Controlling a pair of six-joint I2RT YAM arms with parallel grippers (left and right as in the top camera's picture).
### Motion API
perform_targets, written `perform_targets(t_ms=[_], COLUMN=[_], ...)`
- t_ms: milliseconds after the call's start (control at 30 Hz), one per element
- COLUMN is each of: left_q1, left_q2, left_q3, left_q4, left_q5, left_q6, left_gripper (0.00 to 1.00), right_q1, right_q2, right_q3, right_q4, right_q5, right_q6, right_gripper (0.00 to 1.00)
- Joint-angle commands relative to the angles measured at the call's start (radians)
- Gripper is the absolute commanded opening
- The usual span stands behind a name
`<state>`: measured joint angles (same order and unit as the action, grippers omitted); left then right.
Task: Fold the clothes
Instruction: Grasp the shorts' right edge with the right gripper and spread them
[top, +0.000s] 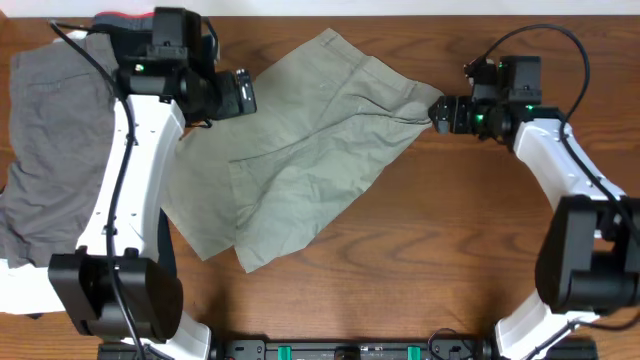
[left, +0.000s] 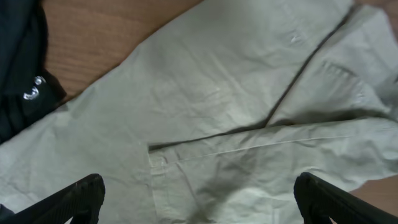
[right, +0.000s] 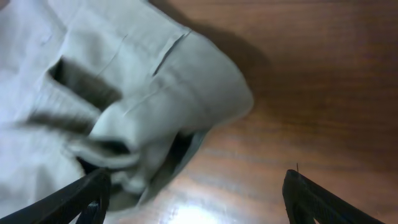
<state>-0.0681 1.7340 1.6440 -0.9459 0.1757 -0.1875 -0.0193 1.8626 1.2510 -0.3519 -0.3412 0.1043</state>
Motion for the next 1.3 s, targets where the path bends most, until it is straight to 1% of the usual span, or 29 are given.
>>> perform_targets(t_ms=[0,67,133,267,333,367,433,467,567,700,900,1000,1033,1100,1167,1200,1233,1267], left_q1=[0.002,0.002,0.002,0.002,0.002,0.002,0.002,0.002,0.002,0.000,-0.014,-0.029,-0.034,-0.043,-0.052,-0.058,-0.063,-0.068], left_q2=[0.000,0.000,0.000,0.000,0.000,0.000,0.000,0.000,0.000,0.000,0.000,0.003,0.005,0.014,0.027,0.037,0.047,0.060], left_q3=[-0.026,-0.031,-0.031,-0.031,-0.031,-0.032,-0.032,-0.032,-0.032,-0.032,-0.032,-0.032,-0.032,-0.032,-0.033,-0.035,-0.036,-0.037], left_q4=[0.014,0.015,0.017,0.021,0.021,0.021,0.021,0.022,0.024,0.025,0.035,0.039,0.039,0.039,0.038,0.038,0.038,0.037], left_q5=[-0.016,-0.016,-0.016,-0.015,-0.015,-0.015,-0.015,-0.015,-0.014,-0.014,-0.010,-0.010,-0.010,-0.010,-0.010,-0.010,-0.010,-0.011], left_q6=[-0.010,-0.010,-0.010,-0.010,-0.010,-0.010,-0.010,-0.010,-0.010,-0.010,-0.010,-0.010,-0.010,-0.010,-0.010,-0.010,-0.010,-0.010], left_gripper=[0.98,0.98,0.98,0.98,0.98,0.98,0.98,0.98,0.98,0.98,0.98,0.98,0.98,0.98,0.98,0.98,0.98,0.98], right_q1=[0.026,0.042,0.055,0.064,0.057,0.051,0.032,0.021,-0.024,-0.105,-0.234,-0.256,-0.256,-0.254,-0.253,-0.252,-0.252,-0.252], right_q2=[0.070,0.114,0.153,0.198,0.196,0.192,0.179,0.173,0.140,0.089,0.045,0.031,0.024,0.004,-0.021,-0.046,-0.063,-0.095], right_q3=[0.016,0.016,0.016,0.016,0.016,0.016,0.016,0.016,0.016,0.016,0.016,0.016,0.016,0.016,0.016,0.016,0.016,0.016], right_q4=[0.052,0.106,0.146,0.192,0.200,0.200,0.187,0.172,0.077,-0.110,-0.305,-0.381,-0.409,-0.463,-0.494,-0.512,-0.520,-0.524], right_q5=[0.016,0.016,0.017,0.029,0.048,0.060,0.081,0.093,0.145,0.232,0.193,0.182,0.180,0.180,0.180,0.176,0.167,0.133], right_q6=[0.129,0.175,0.212,0.259,0.259,0.259,0.262,0.263,0.263,0.274,0.310,0.306,0.306,0.304,0.276,0.251,0.230,0.168], right_gripper=[0.87,0.84,0.77,0.52,0.35,0.24,0.07,0.01,0.01,0.01,0.01,0.01,0.02,0.07,0.21,0.45,0.74,0.99])
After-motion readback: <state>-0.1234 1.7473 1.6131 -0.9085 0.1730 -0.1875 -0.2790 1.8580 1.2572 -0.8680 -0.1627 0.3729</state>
